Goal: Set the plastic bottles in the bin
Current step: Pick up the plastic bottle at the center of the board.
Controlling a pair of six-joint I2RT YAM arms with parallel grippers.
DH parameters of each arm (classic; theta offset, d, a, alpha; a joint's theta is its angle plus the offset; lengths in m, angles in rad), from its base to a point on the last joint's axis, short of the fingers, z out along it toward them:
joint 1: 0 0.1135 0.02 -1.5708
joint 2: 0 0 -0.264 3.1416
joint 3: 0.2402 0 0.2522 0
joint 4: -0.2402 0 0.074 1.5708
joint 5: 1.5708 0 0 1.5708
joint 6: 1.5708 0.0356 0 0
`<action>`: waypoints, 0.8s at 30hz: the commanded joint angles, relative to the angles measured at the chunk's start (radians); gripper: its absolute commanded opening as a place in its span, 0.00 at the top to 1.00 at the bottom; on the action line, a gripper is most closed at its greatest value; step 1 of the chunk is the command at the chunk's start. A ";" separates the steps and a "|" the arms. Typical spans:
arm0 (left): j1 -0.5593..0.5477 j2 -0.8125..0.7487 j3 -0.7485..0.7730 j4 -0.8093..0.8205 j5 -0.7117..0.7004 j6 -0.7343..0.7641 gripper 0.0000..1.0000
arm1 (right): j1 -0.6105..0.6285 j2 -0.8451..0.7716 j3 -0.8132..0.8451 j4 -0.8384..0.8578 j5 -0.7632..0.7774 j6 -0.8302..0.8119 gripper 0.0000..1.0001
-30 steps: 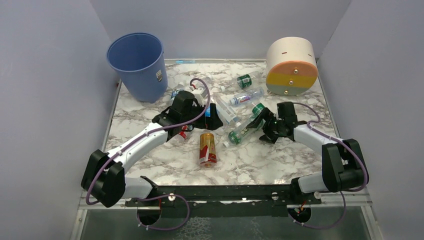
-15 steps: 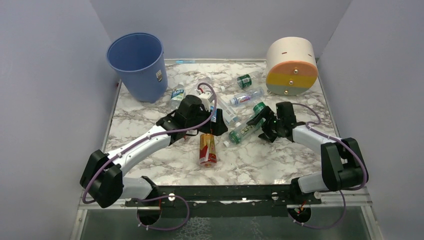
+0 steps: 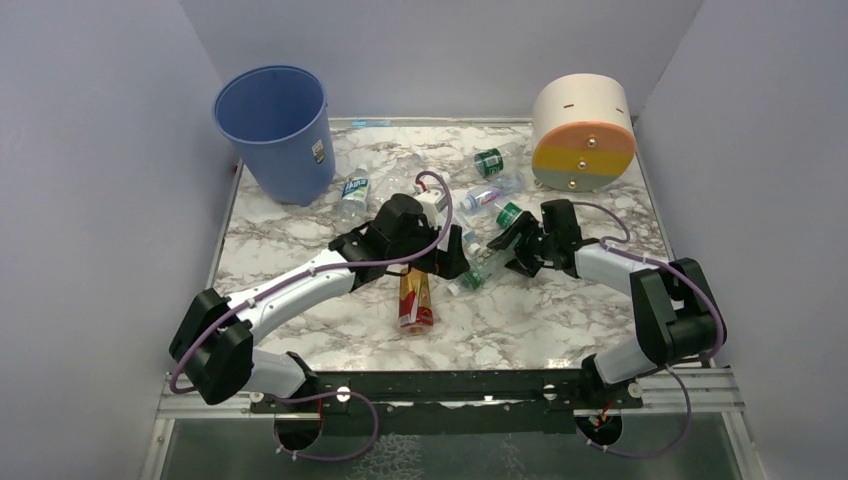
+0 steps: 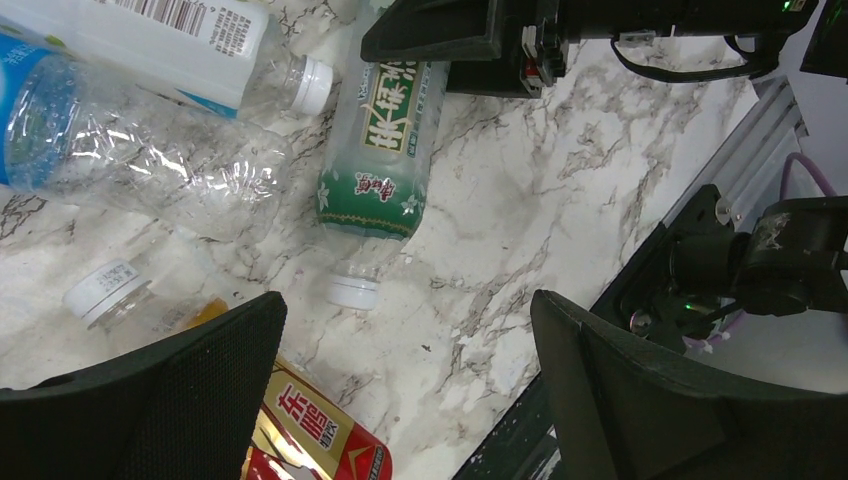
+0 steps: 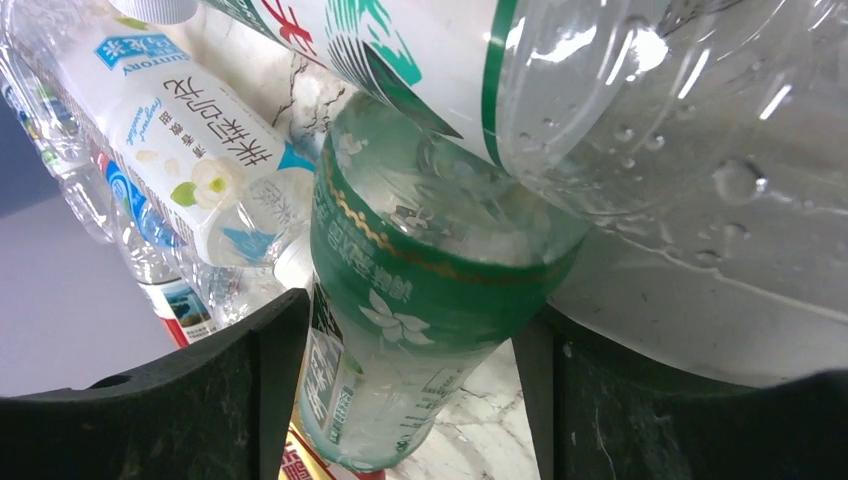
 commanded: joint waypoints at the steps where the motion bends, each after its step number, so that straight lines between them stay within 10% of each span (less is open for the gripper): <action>1: -0.026 0.006 0.026 0.006 -0.043 -0.003 0.01 | 0.006 -0.002 0.001 0.016 0.040 -0.013 0.29; 7: -0.043 0.025 0.041 0.003 -0.048 -0.001 0.01 | 0.006 -0.056 -0.012 0.010 0.037 -0.032 0.47; 24: -0.196 0.103 0.065 0.051 -0.039 0.055 0.01 | 0.006 -0.334 -0.020 -0.118 -0.018 -0.129 0.51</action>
